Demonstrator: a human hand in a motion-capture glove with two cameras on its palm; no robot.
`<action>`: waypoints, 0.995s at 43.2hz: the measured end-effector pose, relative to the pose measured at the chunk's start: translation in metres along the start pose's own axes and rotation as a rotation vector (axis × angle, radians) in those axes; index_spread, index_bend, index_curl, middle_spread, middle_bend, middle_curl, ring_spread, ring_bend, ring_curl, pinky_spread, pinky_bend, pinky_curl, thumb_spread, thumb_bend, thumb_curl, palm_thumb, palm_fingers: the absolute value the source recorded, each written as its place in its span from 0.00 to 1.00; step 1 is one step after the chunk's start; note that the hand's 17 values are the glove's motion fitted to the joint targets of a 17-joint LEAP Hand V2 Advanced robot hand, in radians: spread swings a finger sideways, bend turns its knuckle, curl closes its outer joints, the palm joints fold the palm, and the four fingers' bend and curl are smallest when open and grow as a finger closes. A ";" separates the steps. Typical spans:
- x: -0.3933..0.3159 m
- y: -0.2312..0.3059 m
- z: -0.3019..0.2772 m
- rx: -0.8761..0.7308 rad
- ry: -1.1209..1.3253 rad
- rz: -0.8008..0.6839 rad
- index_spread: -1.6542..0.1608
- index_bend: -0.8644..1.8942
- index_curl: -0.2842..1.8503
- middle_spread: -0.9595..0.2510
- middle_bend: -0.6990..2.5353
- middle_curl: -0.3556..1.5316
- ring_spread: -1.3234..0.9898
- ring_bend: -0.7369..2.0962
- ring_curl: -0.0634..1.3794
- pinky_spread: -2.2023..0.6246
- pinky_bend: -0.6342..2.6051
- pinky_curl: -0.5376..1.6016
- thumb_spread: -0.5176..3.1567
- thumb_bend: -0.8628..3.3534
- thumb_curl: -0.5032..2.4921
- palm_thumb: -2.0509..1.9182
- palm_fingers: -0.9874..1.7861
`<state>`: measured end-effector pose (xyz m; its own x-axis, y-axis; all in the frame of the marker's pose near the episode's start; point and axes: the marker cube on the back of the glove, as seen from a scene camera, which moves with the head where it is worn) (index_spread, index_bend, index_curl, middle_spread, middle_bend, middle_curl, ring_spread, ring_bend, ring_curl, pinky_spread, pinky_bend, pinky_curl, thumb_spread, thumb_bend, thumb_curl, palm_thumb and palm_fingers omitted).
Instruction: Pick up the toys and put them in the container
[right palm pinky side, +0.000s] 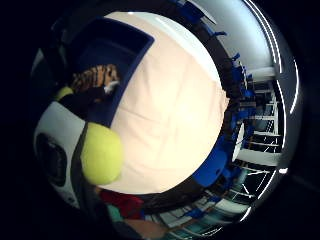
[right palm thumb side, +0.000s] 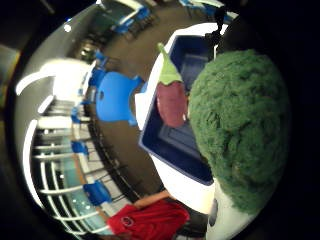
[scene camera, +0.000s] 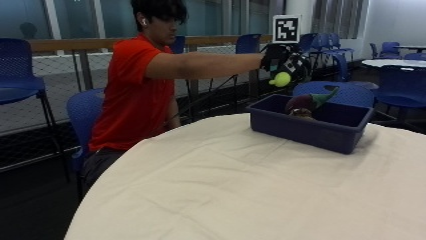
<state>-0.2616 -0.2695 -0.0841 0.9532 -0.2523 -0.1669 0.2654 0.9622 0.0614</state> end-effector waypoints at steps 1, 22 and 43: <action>-0.005 -0.002 -0.002 0.001 0.003 0.011 0.66 0.38 0.35 0.47 0.31 0.39 0.33 0.58 0.38 0.62 0.51 0.43 0.39 0.26 0.46 0.70 0.65; -0.044 -0.012 0.014 -0.059 -0.012 -0.060 0.70 0.30 0.34 0.61 0.26 0.39 0.43 0.48 0.39 0.69 0.60 0.49 0.43 0.21 0.44 0.62 0.26; 0.033 0.044 0.060 -0.088 -0.145 -0.071 0.74 0.35 0.24 0.76 0.24 0.31 0.58 0.32 0.24 0.81 0.60 0.45 0.45 0.19 0.32 0.50 0.24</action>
<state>-0.2099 -0.2411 -0.0281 0.9451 -0.3259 -0.0239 0.3250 0.9451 -0.0333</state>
